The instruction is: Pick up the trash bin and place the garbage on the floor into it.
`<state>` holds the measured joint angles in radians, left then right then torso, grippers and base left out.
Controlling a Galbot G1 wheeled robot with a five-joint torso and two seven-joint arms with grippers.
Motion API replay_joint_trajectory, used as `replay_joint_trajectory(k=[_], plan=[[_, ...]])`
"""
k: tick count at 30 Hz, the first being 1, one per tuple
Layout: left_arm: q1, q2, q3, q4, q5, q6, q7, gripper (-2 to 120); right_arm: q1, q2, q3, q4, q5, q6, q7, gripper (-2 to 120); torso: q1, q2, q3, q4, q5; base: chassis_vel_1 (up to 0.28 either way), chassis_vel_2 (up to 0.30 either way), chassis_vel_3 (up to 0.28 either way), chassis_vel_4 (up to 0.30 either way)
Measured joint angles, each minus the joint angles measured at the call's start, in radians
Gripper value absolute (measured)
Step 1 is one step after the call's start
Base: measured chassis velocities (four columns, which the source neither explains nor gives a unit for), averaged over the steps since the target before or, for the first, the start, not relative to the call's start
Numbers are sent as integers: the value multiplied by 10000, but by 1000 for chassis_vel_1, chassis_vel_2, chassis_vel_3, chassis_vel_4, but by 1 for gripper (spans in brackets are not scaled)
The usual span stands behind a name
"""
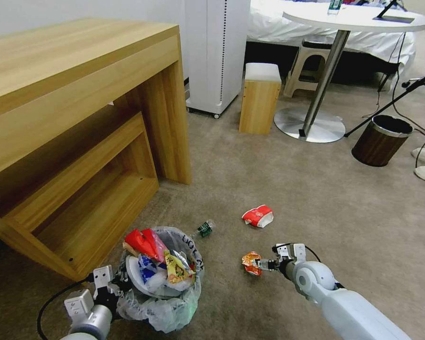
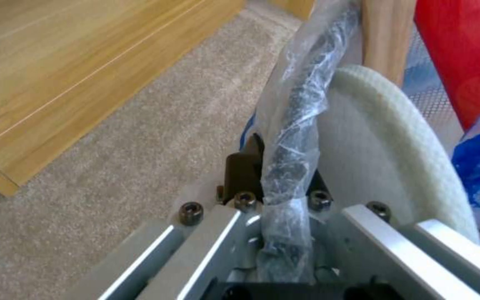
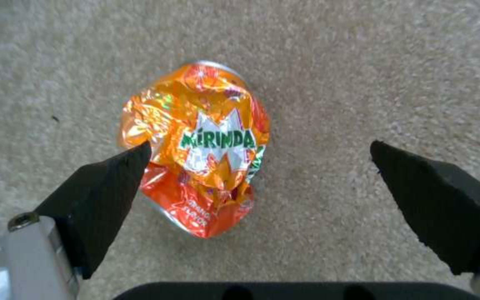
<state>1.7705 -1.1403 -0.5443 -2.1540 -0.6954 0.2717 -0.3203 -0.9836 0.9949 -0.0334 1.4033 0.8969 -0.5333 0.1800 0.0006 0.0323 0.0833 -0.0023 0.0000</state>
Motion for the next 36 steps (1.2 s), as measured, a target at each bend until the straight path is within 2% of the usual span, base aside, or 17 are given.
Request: replay_joint_trajectory(k=[17,19,21,22,24,27,28,30,33,34,36], plan=[[44,-109,28,14,1,-5,-11,0,459,741,-617,-906,-747,383,40,100,0,0,0,0,-2,0,0,0,0],[17,-123,55,3,-7,-9,-11,0,482,892,-709,-1034,-875,556,100,91,0,0,0,-1,-1,0,0,0,0],[13,-128,62,3,-9,-9,-11,0,483,906,-720,-1047,-892,576,106,91,0,0,0,0,-1,0,0,0,0],[6,-146,87,4,-18,-10,-11,0,478,979,-766,-1101,-1002,658,94,82,-1,0,0,0,-1,0,0,0,0],[5,-154,98,3,-18,-9,-12,0,455,1001,-773,-1106,-1055,708,76,79,0,0,0,1,-1,0,0,0,0],[7,-158,105,4,-26,-10,-11,0,318,1009,-774,-1103,-1255,829,36,66,0,0,0,-1,-1,0,0,0,0],[7,-158,105,4,-26,-10,-11,0,318,1009,-774,-1103,-1255,829,36,66,0,0,0,-1,-1,0,0,0,0],[0,-154,125,3,-34,-11,-6,0,263,1036,-756,-1125,-1431,967,37,52,-1,0,0,-1,-1,0,0,0,0],[-12,-162,159,7,-34,-12,-4,0,254,1054,-755,-1127,-1488,1038,36,47,0,0,-1,0,0,0,0,0,0],[-26,-183,187,23,-28,-14,-2,0,243,1055,-762,-1117,-1567,1124,44,41,-1,0,-1,0,0,0,0,0,0],[-28,-191,198,33,-20,-16,0,0,239,1050,-774,-1111,-1655,1185,62,37,0,1,-1,1,1,0,0,0,0]])
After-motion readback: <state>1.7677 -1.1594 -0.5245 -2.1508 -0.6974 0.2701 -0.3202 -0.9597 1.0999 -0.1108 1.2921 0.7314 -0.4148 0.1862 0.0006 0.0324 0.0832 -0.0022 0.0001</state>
